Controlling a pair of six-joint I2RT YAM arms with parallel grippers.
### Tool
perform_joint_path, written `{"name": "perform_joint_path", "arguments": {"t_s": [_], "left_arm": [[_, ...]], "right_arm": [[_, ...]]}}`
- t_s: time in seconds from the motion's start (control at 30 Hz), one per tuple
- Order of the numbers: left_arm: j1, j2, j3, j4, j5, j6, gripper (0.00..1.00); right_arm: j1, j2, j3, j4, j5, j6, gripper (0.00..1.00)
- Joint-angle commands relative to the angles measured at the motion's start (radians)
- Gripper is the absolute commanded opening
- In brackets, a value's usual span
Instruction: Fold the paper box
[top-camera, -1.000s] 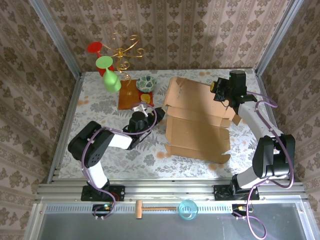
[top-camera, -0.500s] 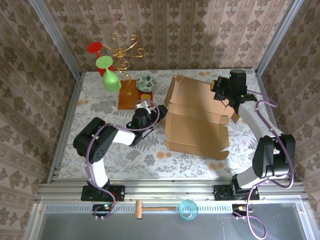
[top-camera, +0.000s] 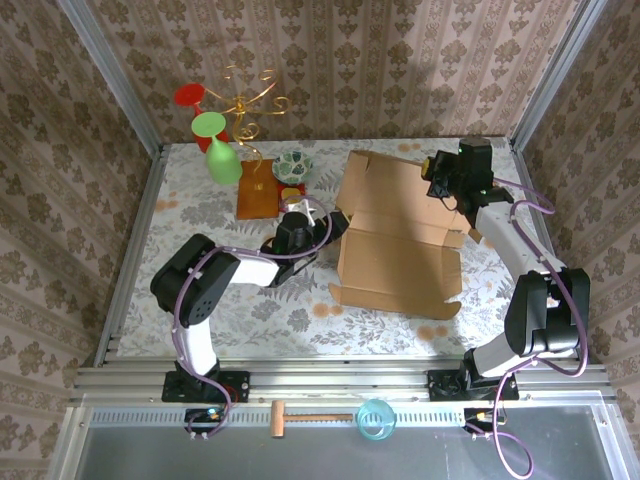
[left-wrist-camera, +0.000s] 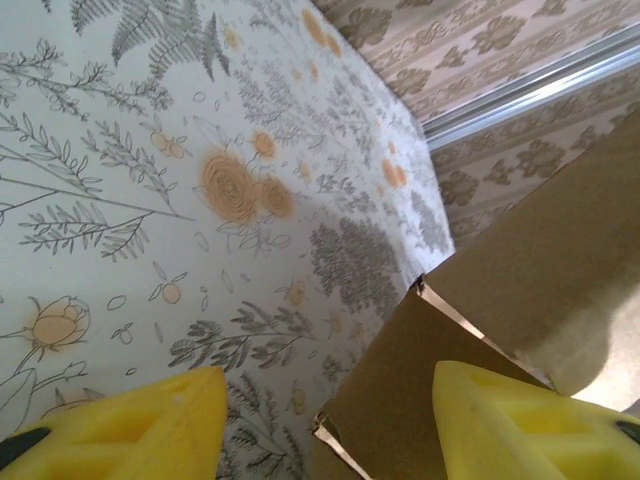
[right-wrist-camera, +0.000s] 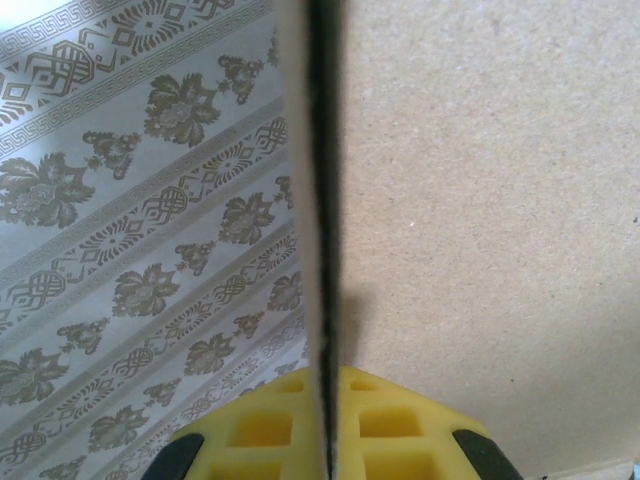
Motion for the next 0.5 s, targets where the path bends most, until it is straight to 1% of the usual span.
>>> {"name": "perform_joint_path", "arguments": {"t_s": [0.0, 0.13, 0.27, 0.33, 0.47], "left_arm": [[-0.018, -0.013, 0.065, -0.113, 0.001, 0.129, 0.6], [-0.032, -0.002, 0.11, -0.185, -0.005, 0.196, 0.6], [-0.029, -0.017, 0.104, -0.226, -0.029, 0.208, 0.61], [-0.02, -0.034, 0.084, -0.225, -0.027, 0.201, 0.62], [0.013, -0.071, 0.011, -0.2, -0.009, 0.169, 0.61]], "right_arm": [[0.031, 0.014, 0.021, -0.002, -0.009, 0.02, 0.0], [0.039, 0.016, 0.016, 0.013, -0.004, 0.023, 0.0], [0.041, 0.013, 0.011, 0.028, 0.006, -0.013, 0.0], [0.039, 0.013, 0.006, 0.054, 0.014, -0.064, 0.0], [0.049, 0.01, -0.018, 0.151, 0.015, -0.27, 0.0]]}}
